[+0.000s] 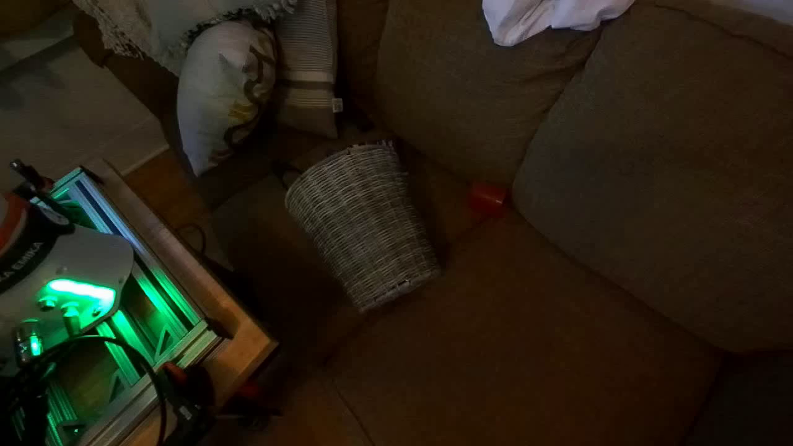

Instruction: Pick up the basket and place it the right side up on the basket

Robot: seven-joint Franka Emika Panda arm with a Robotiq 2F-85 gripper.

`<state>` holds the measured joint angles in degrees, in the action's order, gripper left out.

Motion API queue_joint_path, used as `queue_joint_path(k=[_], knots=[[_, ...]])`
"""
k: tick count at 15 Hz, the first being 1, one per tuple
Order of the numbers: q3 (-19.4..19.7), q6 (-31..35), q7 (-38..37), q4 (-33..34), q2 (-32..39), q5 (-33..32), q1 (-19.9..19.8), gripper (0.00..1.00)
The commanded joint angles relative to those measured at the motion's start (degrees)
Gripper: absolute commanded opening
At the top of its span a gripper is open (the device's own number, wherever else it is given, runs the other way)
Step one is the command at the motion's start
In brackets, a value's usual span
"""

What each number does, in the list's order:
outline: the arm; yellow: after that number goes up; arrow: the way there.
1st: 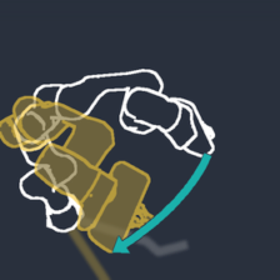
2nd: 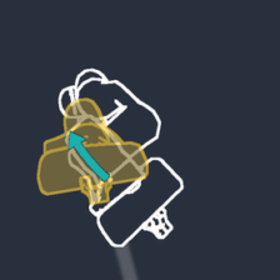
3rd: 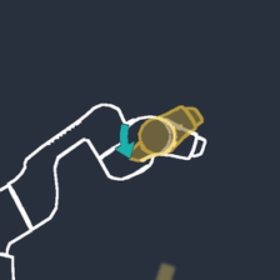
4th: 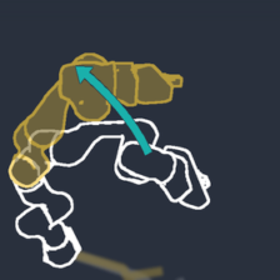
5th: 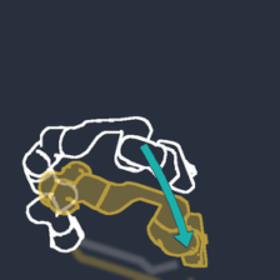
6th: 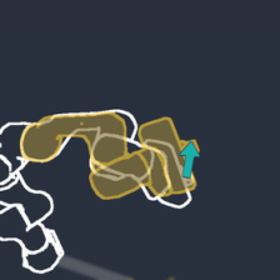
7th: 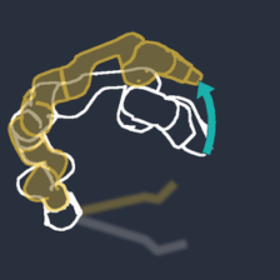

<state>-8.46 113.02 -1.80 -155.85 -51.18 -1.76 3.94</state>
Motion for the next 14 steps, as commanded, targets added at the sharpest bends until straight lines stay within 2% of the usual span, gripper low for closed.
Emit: queue_joint_path(k=[1,7,10,13,14], knots=[[0.53,-0.17,-0.46,0.14,0.11,-0.51,0.66,1.0],[-0.19,0.51,-1.37,0.07,0.88,-1.12,0.08,1.0],[-1.11,5.96,-4.97,-1.43,10.93,-2.78,-3.25,1.0],[-2.02,12.05,-9.4,-2.19,21.2,-6.92,-6.57,1.0],[-3.62,14.96,-12.82,-2.41,24.82,-10.37,-8.56,1.0]])
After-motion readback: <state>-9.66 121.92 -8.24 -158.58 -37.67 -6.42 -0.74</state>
